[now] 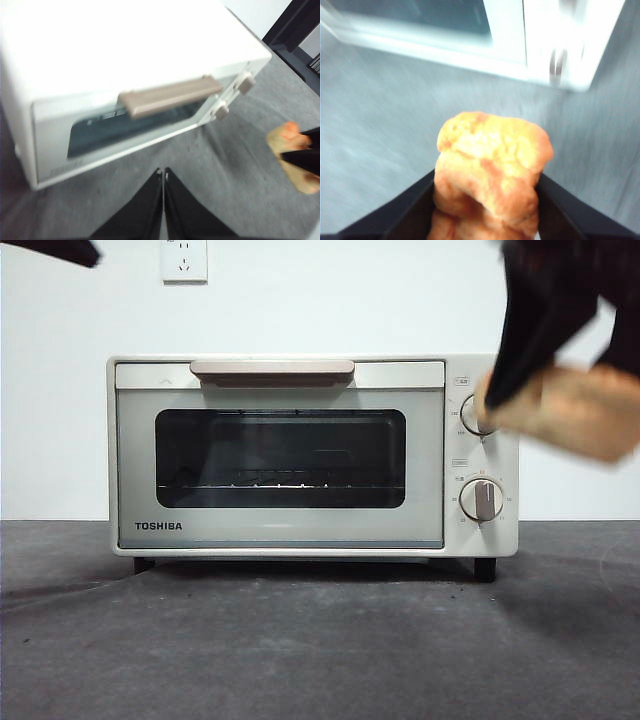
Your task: The left arm flap open the oven, the right arm pick bread and place it into oven, the left arm flap close the oven
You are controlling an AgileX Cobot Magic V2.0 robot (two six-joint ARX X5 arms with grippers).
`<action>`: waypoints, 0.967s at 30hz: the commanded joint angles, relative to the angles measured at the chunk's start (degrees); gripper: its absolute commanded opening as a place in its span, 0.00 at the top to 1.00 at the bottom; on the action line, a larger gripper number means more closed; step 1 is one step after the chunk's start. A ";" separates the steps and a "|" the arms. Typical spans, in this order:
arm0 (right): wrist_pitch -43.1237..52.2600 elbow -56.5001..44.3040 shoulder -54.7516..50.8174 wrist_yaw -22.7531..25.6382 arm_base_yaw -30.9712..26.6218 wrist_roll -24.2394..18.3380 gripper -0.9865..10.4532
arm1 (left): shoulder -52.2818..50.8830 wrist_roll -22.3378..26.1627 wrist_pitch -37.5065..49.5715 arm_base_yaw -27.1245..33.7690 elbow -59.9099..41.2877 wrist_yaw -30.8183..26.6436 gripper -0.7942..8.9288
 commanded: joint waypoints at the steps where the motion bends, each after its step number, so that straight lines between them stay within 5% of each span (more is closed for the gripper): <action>1: -1.77 2.97 -1.31 0.00 0.57 -0.85 0.69 | 4.28 -0.74 3.30 -2.82 3.34 -1.95 0.91; 16: -5.40 8.74 -9.27 0.00 0.59 -2.16 0.69 | 25.42 4.72 8.66 -11.61 14.80 -12.96 0.91; 29: -6.45 8.74 -11.13 0.02 0.57 -2.19 0.69 | 31.67 6.82 11.47 -14.80 15.74 -16.76 0.91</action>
